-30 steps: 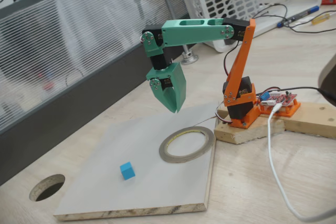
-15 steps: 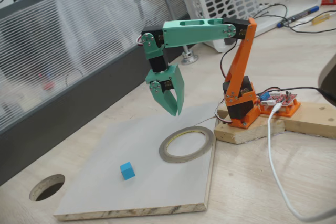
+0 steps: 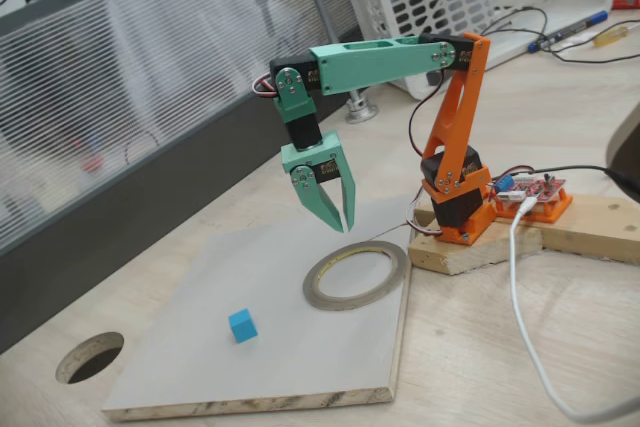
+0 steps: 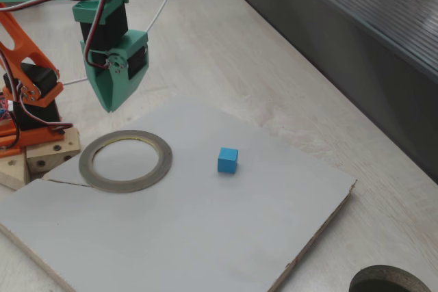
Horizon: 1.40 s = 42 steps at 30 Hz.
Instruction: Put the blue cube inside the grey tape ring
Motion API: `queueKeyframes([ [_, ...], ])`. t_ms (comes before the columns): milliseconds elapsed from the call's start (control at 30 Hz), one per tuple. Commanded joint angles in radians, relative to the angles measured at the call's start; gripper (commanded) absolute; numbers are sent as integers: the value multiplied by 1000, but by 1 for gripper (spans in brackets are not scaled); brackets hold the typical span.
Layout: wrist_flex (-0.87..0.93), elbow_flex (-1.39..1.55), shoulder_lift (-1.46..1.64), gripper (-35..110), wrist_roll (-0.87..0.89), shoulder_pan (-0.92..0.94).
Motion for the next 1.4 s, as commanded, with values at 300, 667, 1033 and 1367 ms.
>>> queueKeyframes([
  [300, -97, -393, -397, 5, 5, -8],
  [667, -95, -936, -861, 5, 11, -8],
  [1033, -95, -934, -874, 5, 8, -9],
  [1367, -97, -940, -874, 5, 0, -9],
])
